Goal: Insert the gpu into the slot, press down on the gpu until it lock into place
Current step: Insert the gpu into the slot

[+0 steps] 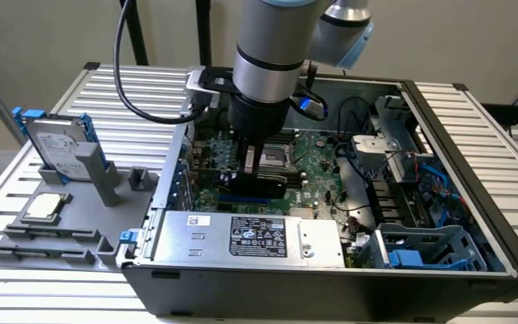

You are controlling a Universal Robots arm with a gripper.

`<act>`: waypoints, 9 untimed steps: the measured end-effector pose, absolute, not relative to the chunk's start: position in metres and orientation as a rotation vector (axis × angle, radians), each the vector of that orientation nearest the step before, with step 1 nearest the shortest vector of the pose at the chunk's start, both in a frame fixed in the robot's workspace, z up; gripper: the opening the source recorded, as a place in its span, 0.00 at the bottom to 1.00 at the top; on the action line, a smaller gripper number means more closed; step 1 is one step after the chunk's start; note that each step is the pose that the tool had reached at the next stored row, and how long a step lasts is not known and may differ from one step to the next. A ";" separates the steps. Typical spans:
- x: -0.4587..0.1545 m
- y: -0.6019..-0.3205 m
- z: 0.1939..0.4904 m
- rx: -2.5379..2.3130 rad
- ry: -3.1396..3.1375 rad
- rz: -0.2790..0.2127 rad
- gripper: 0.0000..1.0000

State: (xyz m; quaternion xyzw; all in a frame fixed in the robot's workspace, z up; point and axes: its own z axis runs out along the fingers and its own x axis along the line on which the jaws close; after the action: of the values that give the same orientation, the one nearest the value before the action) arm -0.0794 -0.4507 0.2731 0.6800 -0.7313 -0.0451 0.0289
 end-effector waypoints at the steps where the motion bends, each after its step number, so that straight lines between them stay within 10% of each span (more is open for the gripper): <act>1: -0.079 -0.451 0.273 2.098 -2.256 -0.139 0.26; 9: -0.079 -0.451 0.272 2.100 -2.254 -0.139 0.26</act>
State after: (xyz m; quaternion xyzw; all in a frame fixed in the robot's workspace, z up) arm -0.0792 -0.4506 0.2724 0.6808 -0.7305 -0.0452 0.0289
